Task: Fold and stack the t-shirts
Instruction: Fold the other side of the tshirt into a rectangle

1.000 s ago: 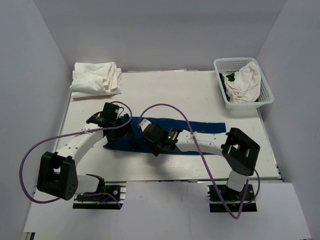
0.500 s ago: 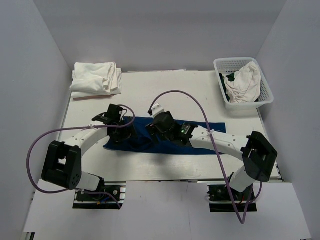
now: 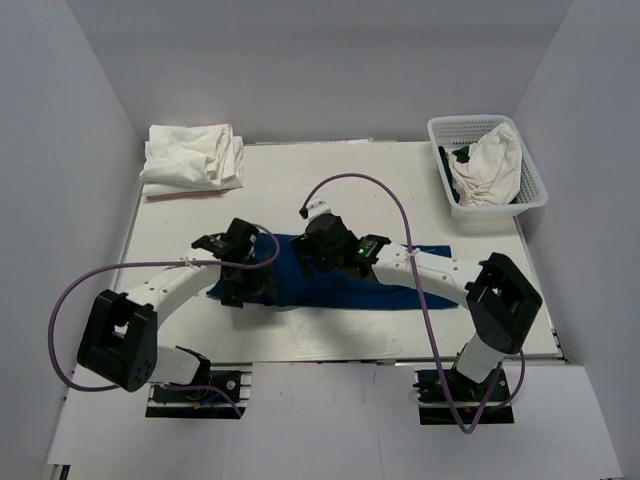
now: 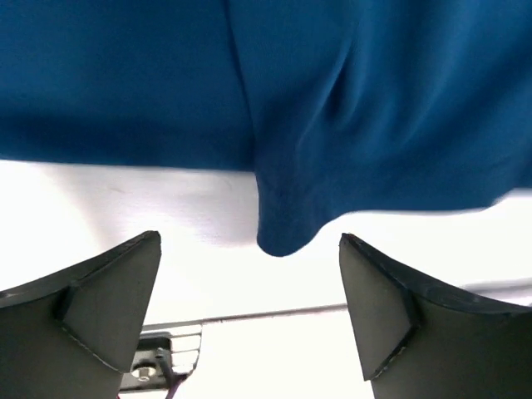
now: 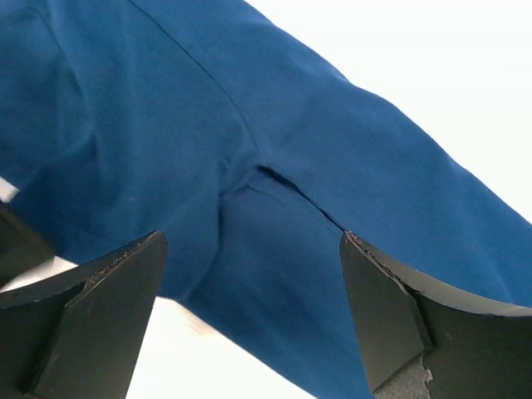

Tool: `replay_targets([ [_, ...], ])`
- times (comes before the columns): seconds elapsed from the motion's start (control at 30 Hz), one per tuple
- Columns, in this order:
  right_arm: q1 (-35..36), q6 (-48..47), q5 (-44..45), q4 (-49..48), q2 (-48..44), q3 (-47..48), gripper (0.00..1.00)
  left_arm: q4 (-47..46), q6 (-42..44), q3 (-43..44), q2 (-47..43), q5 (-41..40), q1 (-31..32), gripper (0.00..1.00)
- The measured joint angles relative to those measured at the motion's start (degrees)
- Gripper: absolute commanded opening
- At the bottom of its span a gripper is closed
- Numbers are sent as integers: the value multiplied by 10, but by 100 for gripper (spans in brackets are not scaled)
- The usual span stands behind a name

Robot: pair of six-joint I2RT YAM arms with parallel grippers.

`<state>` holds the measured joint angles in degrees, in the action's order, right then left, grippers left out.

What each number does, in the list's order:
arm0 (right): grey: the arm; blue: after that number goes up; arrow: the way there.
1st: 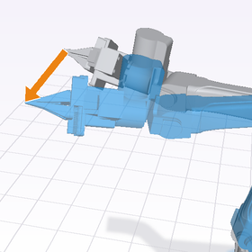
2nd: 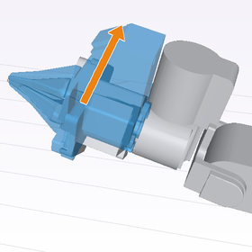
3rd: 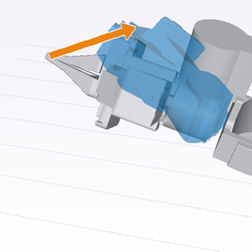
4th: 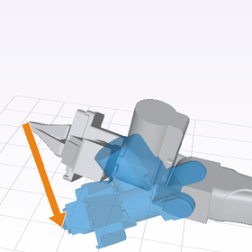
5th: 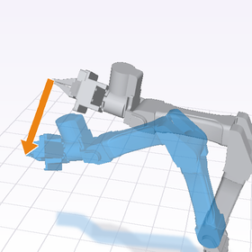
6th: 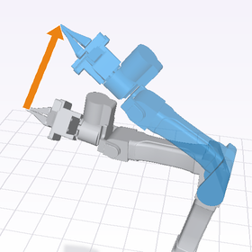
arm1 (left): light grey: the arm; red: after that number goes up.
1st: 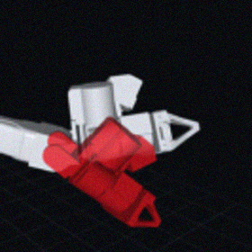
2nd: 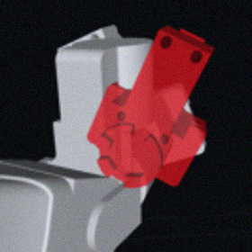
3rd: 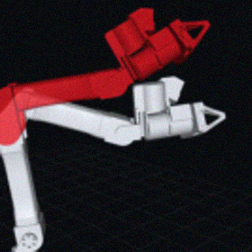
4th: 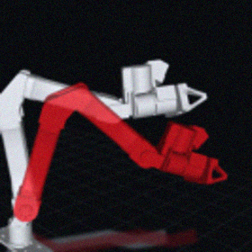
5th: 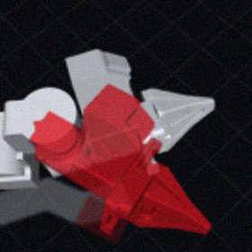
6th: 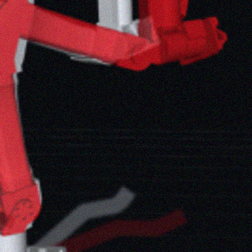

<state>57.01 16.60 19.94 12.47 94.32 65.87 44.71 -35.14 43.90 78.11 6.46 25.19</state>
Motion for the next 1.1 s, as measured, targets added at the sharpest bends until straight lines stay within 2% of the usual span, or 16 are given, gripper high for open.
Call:
replay_targets([
  [0.13, -8, 9, -28, -11, 16, 18, 90, 17, -15, 80, -27, -78, -11, 99],
  [0.23, -14, 16, -41, -24, 32, 27, 90, 4, -23, 108, -31, -124, -19, 99],
  [0.33, -18, 24, -50, -32, 51, 33, 90, -6, -24, 112, 1, -147, -24, 92],
  [0.47, -26, 30, -65, -38, 83, 49, 84, -31, -29, 101, 60, -149, -32, 84],
  [0.6, -33, 38, -76, -41, 111, 65, 75, -48, -35, 99, 80, -149, -43, 81],
  [0.7, -35, 42, -81, -42, 117, 66, 73, -71, -33, 109, 82, -152, -52, 78],
  [0.9, -38, 43, -81, -45, 135, 83, 72, -107, -27, 134, 136, -156, -72, 61],
  [0.97, -38, 43, -78, -45, 145, 93, 72, -112, -26, 137, 162, -154, -78, 59],
  [1.0, -38, 42, -77, -45, 149, 95, 72, -113, -25, 137, 170, -154, -80, 54],
  [1.1, -39, 42, -74, -45, 155, 97, 72, -115, -24, 137, 178, -151, -87, 50],
])
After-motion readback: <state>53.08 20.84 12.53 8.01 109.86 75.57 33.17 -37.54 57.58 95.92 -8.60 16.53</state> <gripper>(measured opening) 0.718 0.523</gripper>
